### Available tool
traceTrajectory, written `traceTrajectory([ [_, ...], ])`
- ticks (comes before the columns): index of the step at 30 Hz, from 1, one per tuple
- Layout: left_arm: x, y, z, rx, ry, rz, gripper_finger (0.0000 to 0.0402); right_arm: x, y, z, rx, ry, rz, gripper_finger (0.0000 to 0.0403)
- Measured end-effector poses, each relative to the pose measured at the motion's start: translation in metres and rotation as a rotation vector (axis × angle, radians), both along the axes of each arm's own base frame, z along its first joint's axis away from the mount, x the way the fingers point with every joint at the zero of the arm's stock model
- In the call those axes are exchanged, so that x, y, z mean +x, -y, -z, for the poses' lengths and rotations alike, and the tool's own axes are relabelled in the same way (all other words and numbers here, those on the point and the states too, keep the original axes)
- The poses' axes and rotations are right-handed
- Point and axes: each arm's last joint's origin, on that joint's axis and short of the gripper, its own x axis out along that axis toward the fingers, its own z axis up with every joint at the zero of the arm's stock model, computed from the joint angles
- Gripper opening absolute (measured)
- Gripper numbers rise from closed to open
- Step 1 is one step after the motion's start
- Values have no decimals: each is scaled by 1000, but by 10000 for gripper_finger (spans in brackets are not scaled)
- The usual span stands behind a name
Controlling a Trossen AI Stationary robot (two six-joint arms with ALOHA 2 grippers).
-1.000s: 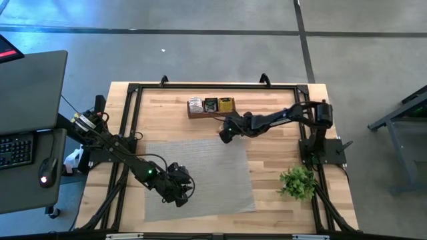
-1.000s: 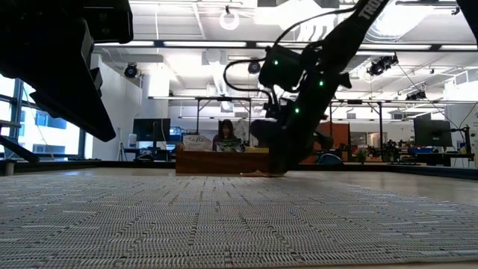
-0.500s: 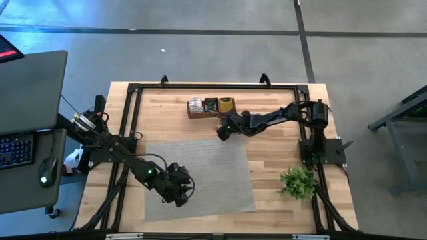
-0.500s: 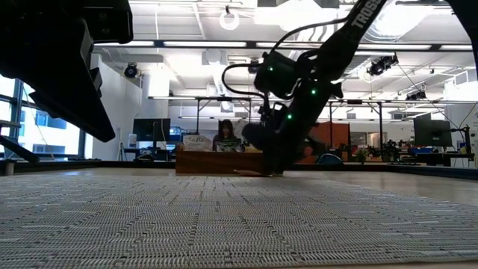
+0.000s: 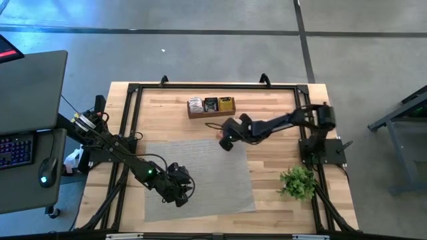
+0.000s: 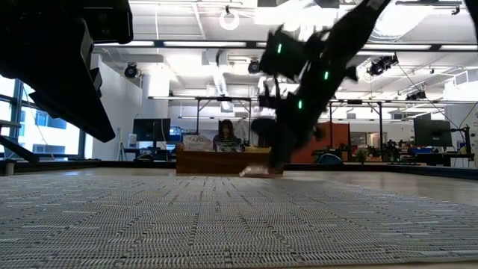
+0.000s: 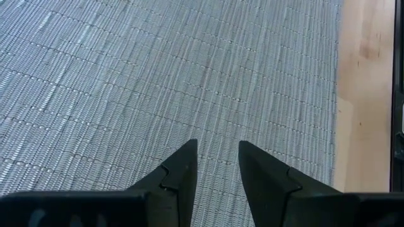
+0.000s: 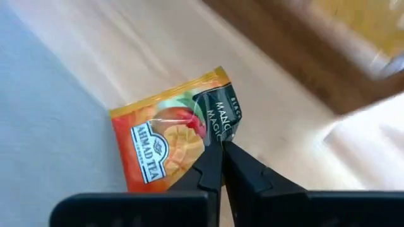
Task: Pick & Place Tea
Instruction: Put the yellow tea bag into the right section of the wooden organizer
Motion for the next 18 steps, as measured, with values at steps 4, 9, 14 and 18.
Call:
traceTrajectory([
  [4, 0, 0, 0, 0, 0, 0, 115, -2, -18, -36, -214, 13, -95, 3],
  [9, 0, 0, 0, 0, 1, 0, 115, -2, -26, -60, -687, -205, -176, 4],
  [14, 0, 0, 0, 0, 0, 0, 115, 4, -6, -69, -811, -317, -297, 4],
  [18, 0, 0, 0, 1, 0, -1, 115, 6, 19, -74, -818, -291, -284, 2],
])
